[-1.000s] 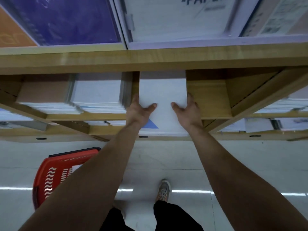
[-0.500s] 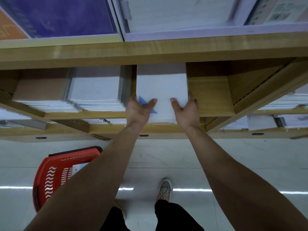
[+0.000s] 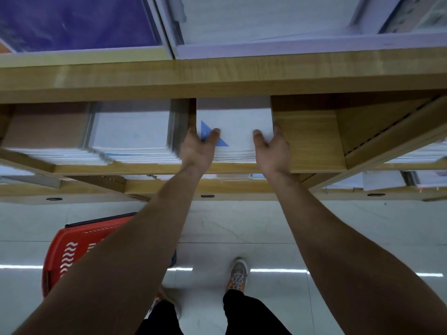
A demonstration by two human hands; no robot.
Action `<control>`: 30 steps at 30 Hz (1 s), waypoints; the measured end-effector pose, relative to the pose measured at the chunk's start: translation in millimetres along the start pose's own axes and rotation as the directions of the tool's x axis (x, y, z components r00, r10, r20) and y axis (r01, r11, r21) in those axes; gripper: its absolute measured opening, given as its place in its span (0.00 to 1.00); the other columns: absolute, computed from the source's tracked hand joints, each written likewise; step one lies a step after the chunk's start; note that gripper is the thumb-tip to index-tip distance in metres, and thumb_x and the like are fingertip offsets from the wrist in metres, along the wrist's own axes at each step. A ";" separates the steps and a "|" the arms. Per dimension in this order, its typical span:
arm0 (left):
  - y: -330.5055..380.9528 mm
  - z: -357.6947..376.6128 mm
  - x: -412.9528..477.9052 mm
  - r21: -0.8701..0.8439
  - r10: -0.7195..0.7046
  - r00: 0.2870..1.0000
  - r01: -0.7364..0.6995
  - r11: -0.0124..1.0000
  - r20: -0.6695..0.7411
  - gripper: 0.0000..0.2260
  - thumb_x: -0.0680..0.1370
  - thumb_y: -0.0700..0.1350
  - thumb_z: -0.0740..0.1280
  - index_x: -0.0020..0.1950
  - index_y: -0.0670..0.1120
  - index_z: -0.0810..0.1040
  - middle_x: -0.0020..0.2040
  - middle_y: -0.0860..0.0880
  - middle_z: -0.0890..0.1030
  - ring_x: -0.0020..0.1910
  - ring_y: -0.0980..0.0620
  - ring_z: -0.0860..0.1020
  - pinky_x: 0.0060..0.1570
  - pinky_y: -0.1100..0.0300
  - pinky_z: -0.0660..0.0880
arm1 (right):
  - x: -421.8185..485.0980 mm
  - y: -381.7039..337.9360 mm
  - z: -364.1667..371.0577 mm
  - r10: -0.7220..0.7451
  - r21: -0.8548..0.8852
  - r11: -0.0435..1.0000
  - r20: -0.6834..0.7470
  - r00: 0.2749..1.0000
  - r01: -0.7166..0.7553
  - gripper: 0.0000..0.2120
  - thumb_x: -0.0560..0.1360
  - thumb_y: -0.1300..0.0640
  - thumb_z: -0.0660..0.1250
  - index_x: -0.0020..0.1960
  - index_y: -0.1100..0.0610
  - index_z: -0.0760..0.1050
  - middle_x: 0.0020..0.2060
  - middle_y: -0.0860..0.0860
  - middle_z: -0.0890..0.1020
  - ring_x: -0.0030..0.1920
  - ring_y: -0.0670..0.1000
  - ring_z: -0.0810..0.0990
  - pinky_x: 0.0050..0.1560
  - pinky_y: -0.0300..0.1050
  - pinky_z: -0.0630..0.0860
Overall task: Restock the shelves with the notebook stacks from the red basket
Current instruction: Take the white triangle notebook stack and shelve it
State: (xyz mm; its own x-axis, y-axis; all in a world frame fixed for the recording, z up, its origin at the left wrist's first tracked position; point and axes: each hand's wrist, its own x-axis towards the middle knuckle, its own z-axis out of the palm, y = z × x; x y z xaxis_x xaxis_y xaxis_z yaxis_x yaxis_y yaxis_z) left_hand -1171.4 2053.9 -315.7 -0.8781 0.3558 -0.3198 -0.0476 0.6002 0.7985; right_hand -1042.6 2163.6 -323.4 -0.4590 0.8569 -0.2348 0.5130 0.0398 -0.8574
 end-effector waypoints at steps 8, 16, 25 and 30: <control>5.0 -3.2 19.4 0.000 0.049 0.998 -0.049 0.999 0.042 0.22 0.78 0.54 0.72 0.68 0.47 0.75 0.53 0.53 0.80 0.51 0.53 0.78 0.53 0.60 0.73 | 16.3 -4.9 5.1 -0.005 -0.011 1.000 0.021 1.000 0.005 0.23 0.82 0.47 0.64 0.73 0.54 0.68 0.63 0.52 0.80 0.61 0.54 0.80 0.54 0.42 0.74; -2.1 2.5 24.5 -0.061 0.080 0.996 -0.078 0.995 0.037 0.21 0.77 0.53 0.73 0.67 0.46 0.77 0.55 0.52 0.83 0.52 0.53 0.81 0.56 0.57 0.77 | 23.1 3.3 3.5 -0.040 -0.037 0.999 -0.008 0.999 0.040 0.22 0.81 0.48 0.66 0.72 0.55 0.69 0.60 0.52 0.81 0.54 0.48 0.79 0.44 0.33 0.71; 8.0 -2.3 13.3 0.036 0.042 0.997 -0.045 0.998 0.069 0.25 0.79 0.55 0.70 0.71 0.45 0.70 0.59 0.48 0.81 0.55 0.49 0.79 0.52 0.61 0.71 | 17.7 1.5 2.0 0.002 -0.039 0.999 0.017 1.000 -0.001 0.23 0.81 0.44 0.64 0.72 0.53 0.69 0.59 0.49 0.80 0.53 0.48 0.79 0.46 0.34 0.74; 13.0 1.4 5.6 0.068 0.042 0.999 -0.042 0.997 -0.007 0.25 0.76 0.53 0.73 0.69 0.44 0.72 0.57 0.47 0.82 0.54 0.48 0.81 0.49 0.61 0.73 | 17.5 -0.8 0.4 0.058 -0.063 0.996 -0.010 0.998 -0.058 0.20 0.80 0.44 0.65 0.67 0.55 0.74 0.57 0.50 0.83 0.52 0.49 0.82 0.39 0.32 0.69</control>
State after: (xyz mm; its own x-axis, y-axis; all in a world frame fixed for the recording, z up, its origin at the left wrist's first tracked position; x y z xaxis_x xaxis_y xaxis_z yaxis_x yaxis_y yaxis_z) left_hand -1176.3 2064.6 -307.8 -0.8825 0.3761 -0.2824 0.0217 0.6323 0.7745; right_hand -1051.4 2178.4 -327.0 -0.4215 0.8628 -0.2793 0.5832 0.0221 -0.8120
